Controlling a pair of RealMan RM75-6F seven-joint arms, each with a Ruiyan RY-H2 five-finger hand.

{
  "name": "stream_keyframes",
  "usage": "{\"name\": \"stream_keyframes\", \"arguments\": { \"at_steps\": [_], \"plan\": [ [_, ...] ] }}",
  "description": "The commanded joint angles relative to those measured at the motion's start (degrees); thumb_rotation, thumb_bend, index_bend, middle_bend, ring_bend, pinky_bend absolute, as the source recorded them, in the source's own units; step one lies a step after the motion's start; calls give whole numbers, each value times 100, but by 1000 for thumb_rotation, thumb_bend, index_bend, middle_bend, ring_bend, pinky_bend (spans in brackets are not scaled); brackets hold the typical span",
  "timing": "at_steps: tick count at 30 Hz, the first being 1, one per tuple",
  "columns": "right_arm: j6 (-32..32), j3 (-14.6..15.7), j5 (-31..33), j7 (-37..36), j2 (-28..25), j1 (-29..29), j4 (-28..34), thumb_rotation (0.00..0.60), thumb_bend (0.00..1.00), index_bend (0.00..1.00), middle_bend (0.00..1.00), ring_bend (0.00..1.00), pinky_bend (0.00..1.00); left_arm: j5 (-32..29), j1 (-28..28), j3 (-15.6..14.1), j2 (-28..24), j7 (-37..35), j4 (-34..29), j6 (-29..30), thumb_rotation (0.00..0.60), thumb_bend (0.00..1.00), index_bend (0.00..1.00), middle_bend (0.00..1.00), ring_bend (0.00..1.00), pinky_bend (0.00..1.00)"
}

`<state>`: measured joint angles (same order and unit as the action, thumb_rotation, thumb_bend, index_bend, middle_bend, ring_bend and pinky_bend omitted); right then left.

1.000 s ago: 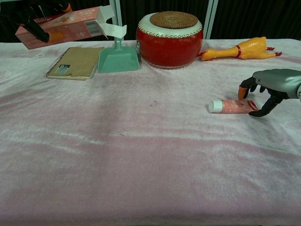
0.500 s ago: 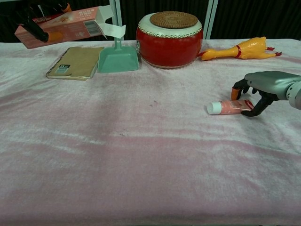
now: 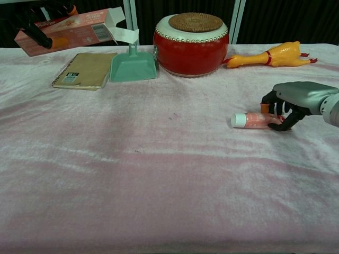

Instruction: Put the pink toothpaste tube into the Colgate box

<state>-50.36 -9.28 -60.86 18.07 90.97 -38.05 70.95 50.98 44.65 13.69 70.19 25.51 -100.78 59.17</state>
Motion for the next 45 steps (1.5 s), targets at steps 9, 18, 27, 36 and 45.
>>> {"name": "stream_keyframes", "arguments": {
  "at_steps": [9, 18, 27, 36, 45],
  "plan": [
    [-529, -38, -756, 59, -694, -19, 497, 600, 456, 621, 525, 400, 363, 372, 7, 20, 315, -699, 203, -185, 600, 491, 370, 309, 232, 366],
    [-1014, -433, -1065, 375, -1650, -123, 1030, 600, 456, 629, 532, 404, 364, 784, 92, 122, 1058, -1726, 742, -406, 600, 491, 370, 309, 232, 368],
    [-1242, -772, -1145, 563, -2462, -189, 1499, 600, 456, 629, 532, 405, 364, 801, 104, 242, 1697, -2469, 1292, -463, 600, 490, 370, 309, 232, 371],
    [-1548, -958, -1381, 731, -2768, -280, 1776, 600, 456, 629, 532, 407, 363, 1002, 141, 405, 2159, -3115, 1630, -447, 600, 490, 370, 308, 232, 372],
    [-1648, -908, -1846, 925, -2852, -442, 1940, 600, 456, 629, 533, 407, 364, 1094, 230, 466, 2331, -3221, 1713, -495, 600, 490, 370, 307, 232, 372]
  ]
}}
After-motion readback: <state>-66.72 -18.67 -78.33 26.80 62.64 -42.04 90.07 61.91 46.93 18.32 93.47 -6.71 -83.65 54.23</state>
